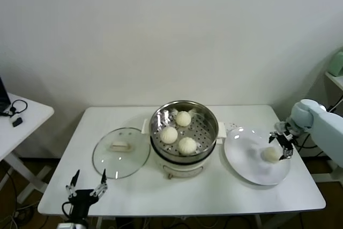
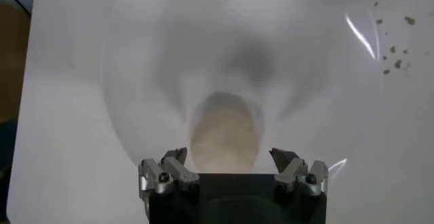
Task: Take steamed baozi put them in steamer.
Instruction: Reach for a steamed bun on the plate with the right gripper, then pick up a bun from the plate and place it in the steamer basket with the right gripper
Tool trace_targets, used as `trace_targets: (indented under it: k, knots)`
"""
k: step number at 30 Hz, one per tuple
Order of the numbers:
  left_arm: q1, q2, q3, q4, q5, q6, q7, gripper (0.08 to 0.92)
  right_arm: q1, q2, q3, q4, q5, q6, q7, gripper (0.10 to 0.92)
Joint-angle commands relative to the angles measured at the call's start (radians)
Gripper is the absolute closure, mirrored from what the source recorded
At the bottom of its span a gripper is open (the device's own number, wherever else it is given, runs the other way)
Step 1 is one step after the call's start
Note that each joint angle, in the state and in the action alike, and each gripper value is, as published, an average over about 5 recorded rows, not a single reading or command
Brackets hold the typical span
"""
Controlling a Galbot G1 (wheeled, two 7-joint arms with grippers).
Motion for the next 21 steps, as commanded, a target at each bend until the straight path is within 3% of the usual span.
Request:
trace_targets:
  k: [1,10,21]
  knots:
    - [0.001,-0.001,0.000,0.001,0.002,0.001,0.000,0.177,-0.077,0.029,0.082,-0.044,-0.061,0.016,0.008,0.203]
    - [0.001,-0.001,0.000,0.005,0.004,-0.001,0.000,0.177,-0.085,0.043,0.098,-0.058,-0.065,0.016,0.010,0.204]
    - [0.003,-0.003,0.001,0.003,0.006,-0.002,0.000,0.177,-0.076,0.045,0.101,-0.063,-0.057,0.015,0.014,0.338]
